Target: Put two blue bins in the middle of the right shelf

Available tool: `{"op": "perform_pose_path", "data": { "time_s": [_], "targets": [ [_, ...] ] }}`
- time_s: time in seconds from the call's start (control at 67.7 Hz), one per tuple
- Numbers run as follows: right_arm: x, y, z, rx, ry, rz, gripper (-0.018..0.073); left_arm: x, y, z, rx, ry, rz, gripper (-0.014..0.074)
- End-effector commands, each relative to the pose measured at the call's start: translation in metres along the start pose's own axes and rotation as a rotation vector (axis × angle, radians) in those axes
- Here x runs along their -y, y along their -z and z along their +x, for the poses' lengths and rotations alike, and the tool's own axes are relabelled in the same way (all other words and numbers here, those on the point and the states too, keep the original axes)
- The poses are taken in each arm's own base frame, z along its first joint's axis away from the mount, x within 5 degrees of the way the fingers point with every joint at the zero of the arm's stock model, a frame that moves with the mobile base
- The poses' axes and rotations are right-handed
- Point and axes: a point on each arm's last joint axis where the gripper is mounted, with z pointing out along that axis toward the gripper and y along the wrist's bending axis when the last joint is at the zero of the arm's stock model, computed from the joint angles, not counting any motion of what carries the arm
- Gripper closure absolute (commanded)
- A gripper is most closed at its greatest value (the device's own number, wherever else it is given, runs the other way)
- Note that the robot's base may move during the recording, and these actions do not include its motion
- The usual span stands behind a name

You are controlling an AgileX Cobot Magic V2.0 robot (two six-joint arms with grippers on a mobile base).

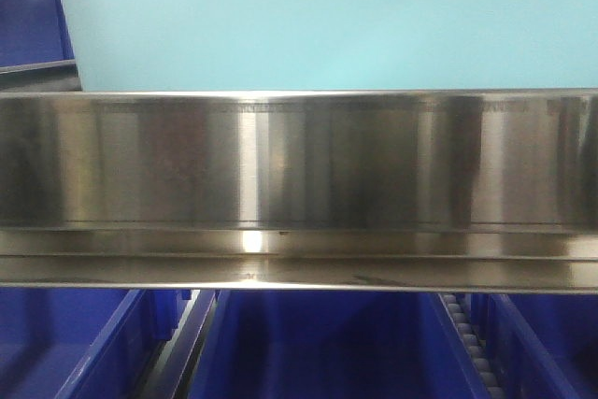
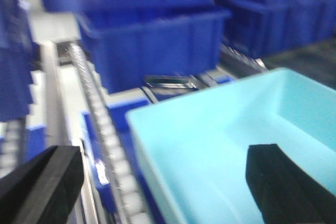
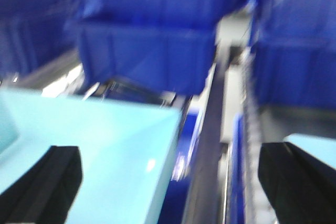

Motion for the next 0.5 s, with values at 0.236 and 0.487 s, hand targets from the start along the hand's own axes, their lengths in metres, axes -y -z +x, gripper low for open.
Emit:
{"op": "perform_pose_path", "data": {
  "time_s": [0.236, 0.487],
  "targets": [
    [-0.002, -0.065, -0.044, -0.409, -0.007, -0.021, -0.0009, -0.002, -0.073, -0.041, -0.359, 0.129, -0.036, 0.0069],
    [0.008, -0.114, -0.039, -0.604, -0.039, 0.065, -0.0009, -0.012, -0.130, -0.028, -0.582, 0.120, -0.165, 0.0069]
  ]
}}
